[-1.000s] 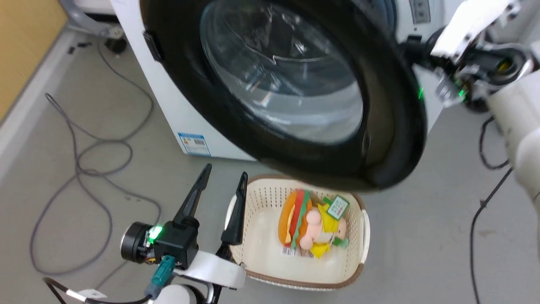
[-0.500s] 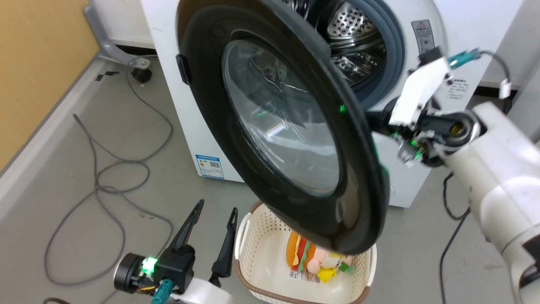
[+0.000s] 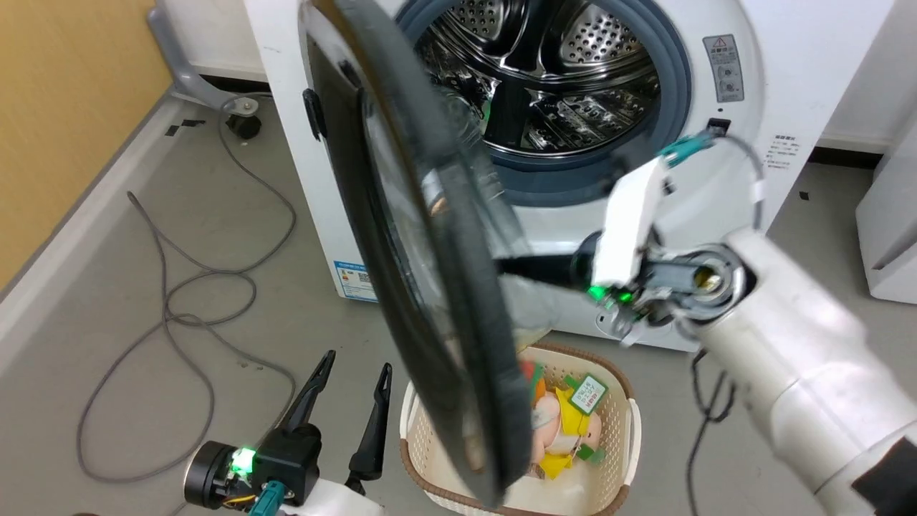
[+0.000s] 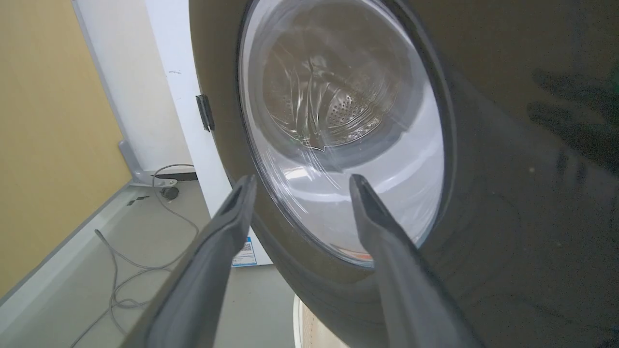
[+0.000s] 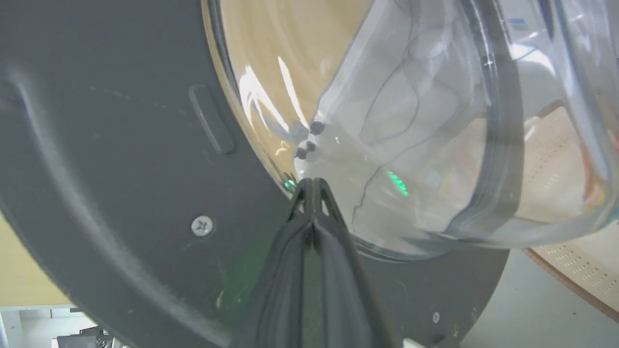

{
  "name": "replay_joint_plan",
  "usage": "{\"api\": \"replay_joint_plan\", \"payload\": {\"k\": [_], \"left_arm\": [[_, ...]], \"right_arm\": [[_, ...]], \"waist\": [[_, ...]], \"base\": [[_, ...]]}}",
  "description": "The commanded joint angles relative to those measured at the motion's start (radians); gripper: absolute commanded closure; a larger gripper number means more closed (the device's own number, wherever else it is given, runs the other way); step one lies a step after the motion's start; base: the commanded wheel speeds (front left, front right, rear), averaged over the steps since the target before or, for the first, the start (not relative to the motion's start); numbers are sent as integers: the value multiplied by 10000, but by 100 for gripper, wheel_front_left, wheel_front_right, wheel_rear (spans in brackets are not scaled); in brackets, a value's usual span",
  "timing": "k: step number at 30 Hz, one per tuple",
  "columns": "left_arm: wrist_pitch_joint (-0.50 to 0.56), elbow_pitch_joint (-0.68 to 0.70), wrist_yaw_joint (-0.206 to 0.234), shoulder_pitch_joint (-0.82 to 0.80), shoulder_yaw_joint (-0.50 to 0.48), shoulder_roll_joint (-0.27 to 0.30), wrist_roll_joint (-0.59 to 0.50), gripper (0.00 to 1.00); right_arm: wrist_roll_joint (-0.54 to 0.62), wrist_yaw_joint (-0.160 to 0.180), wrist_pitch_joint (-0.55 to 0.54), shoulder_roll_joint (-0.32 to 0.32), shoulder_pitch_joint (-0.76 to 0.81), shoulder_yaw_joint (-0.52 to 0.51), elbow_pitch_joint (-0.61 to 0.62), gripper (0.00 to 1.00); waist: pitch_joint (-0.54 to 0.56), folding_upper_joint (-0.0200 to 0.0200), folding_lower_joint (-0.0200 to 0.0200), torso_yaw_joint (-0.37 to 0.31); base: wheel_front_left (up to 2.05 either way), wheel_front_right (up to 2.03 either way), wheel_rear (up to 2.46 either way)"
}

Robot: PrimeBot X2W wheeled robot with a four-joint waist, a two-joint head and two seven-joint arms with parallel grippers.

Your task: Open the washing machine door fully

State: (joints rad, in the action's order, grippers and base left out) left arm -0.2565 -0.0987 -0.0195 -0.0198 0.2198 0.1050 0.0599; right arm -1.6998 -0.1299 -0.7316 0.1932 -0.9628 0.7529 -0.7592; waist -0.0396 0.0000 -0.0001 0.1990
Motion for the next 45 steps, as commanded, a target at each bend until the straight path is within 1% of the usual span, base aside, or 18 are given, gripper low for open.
{"api": "replay_joint_plan", "payload": {"k": [1,8,11,12,13,20,27,30,33,35,37,38,40,42,45], "left_arm": [[-53,-15,66,54,4,-38,45,0],[-53,-43,79,52,-33,-66,69,0],[-53,-30,93,62,-66,-73,76,0],[-53,-17,103,64,-84,-74,77,0],[-53,-11,110,66,-95,-78,77,0],[-53,25,168,113,-257,-62,100,0],[-53,5,228,240,-543,8,154,0],[-53,-19,252,348,-682,40,182,0],[-53,-57,256,455,-790,52,211,0],[-53,-87,251,517,-853,56,229,0],[-53,-113,248,583,-920,63,245,0],[-53,-124,244,605,-944,64,247,0],[-53,-149,235,632,-984,62,248,0],[-53,-165,228,643,-1017,54,249,0],[-53,-169,222,630,-1065,34,256,0]], "right_arm": [[-27,-8,-68,-113,339,108,287,100],[-141,-8,126,-8,1047,281,1749,100],[-239,-8,845,130,1413,-10,2363,100],[-230,-8,1261,178,1554,-178,2593,69],[-179,-8,1734,248,1724,-355,2828,0],[-231,-8,4868,809,3745,-1793,4466,0],[-215,-8,8184,1529,6704,-3282,6007,0],[122,-8,9322,1898,7938,-3547,6229,0],[848,-8,9812,2094,8822,-3867,6030,0],[1663,-8,9909,2073,9259,-4313,5706,0],[3061,-8,9925,1831,9580,-5287,5312,0],[3863,-8,9927,1588,9729,-5792,5193,0],[5796,-8,9929,1103,10027,-6770,5069,0],[8084,-8,9930,581,10255,-7777,5103,0],[11086,-8,9906,-506,10417,-9120,5733,0]], "waist": [[-12,0,1,-32],[-62,0,1,-185],[-96,0,1,-273],[-116,0,1,-314],[-116,0,1,-345],[-173,0,1,-675],[-131,0,1,-1098],[-65,0,1,-1271],[-11,0,1,-1433],[29,0,1,-1528],[64,0,1,-1618],[72,0,1,-1641],[98,0,1,-1677],[110,0,1,-1700],[97,0,1,-1707]], "base": [[0,0,0],[0,0,0],[0,0,0],[0,0,0],[0,0,0],[0,0,0],[0,0,0],[0,0,0],[0,0,0],[0,0,0],[0,0,0],[0,0,0],[0,0,0],[0,0,0],[0,0,0]]}}
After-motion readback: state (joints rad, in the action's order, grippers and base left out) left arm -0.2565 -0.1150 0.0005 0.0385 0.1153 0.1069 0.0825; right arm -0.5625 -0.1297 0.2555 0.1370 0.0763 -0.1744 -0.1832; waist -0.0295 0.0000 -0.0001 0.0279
